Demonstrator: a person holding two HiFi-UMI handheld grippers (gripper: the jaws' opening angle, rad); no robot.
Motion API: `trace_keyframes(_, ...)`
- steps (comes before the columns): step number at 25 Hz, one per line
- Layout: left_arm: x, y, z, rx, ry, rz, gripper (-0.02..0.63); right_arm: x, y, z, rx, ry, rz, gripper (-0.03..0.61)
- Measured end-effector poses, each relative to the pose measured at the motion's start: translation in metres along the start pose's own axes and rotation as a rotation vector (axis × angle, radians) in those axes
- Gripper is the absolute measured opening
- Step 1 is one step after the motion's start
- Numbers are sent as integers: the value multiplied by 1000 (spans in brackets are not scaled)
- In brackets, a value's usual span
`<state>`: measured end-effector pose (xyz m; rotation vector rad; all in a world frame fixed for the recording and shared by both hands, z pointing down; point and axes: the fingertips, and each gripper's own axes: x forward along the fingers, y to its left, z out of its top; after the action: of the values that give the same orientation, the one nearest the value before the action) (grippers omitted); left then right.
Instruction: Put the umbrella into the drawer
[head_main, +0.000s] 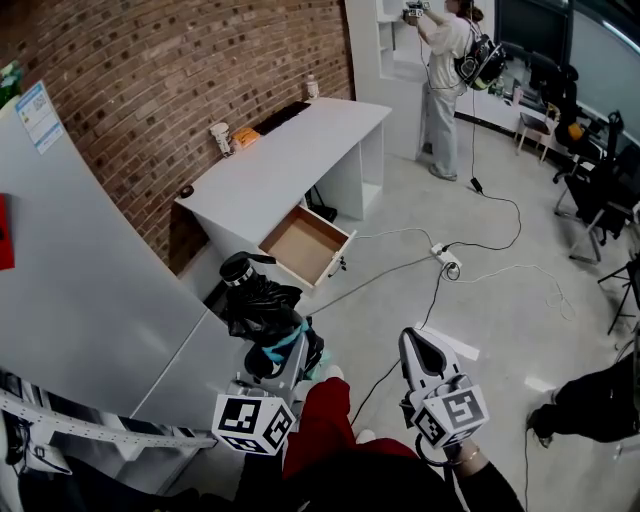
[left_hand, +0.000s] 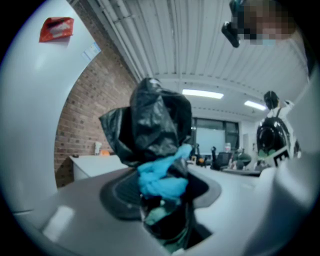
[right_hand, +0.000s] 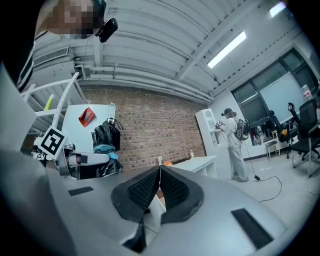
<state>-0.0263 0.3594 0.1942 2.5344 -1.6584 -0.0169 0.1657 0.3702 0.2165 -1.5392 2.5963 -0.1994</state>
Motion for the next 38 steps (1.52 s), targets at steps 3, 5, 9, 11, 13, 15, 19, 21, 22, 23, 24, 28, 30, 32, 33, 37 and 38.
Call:
trace_keyframes(3,4,2,-3,-6,8,9,215,6,-4,0,1,2,2,6)
trace_keyframes(5,8,4,-4,-5,9,12,215,11,-8,3,-1,-4,-2,6)
trace_keyframes(9,17,9,-5,-5,15,16,215,23,-15,0,23,-5,-4,6)
trace_keyframes(11,22,14,-6,-8,17,17,215,31,-16,-1,27,-1,-1,6)
trace_keyframes(13,28,21,-6,-10,17,18,215,40,-15,-2,21,-1,3,6)
trace_keyframes(15,34,27,-7,-15,19,18,215,48,-16,-3,20,1,5,6)
trace_keyframes(19,48,42,-11,-28,31,14,215,66,-14,-9,40,59,-7,6)
trace_keyframes(21,57,52,-14,-37,39,13,215,77,-14,-13,45,87,-14,7)
trace_keyframes(22,61,57,-16,-43,44,13,215,83,-15,-15,45,91,-16,6)
trace_keyframes(23,65,62,-18,-49,48,13,215,89,-15,-16,45,94,-18,6)
trace_keyframes(24,70,67,-19,-55,50,11,215,95,-16,-17,46,98,-19,6)
trace_keyframes(28,93,90,-19,-80,53,6,215,122,-20,-18,49,105,-24,6)
trace_keyframes(30,106,103,-18,-87,56,7,215,139,-23,-18,48,94,-24,6)
trace_keyframes(32,118,115,-17,-91,56,6,215,157,-24,-18,48,90,-19,6)
trace_keyframes(33,124,121,-16,-92,56,4,215,166,-24,-18,47,88,-16,6)
trace_keyframes(37,148,142,-16,-80,62,-8,215,202,-27,-19,44,81,-15,6)
trace_keyframes(38,154,147,-16,-76,66,-11,215,210,-27,-19,43,77,-16,6)
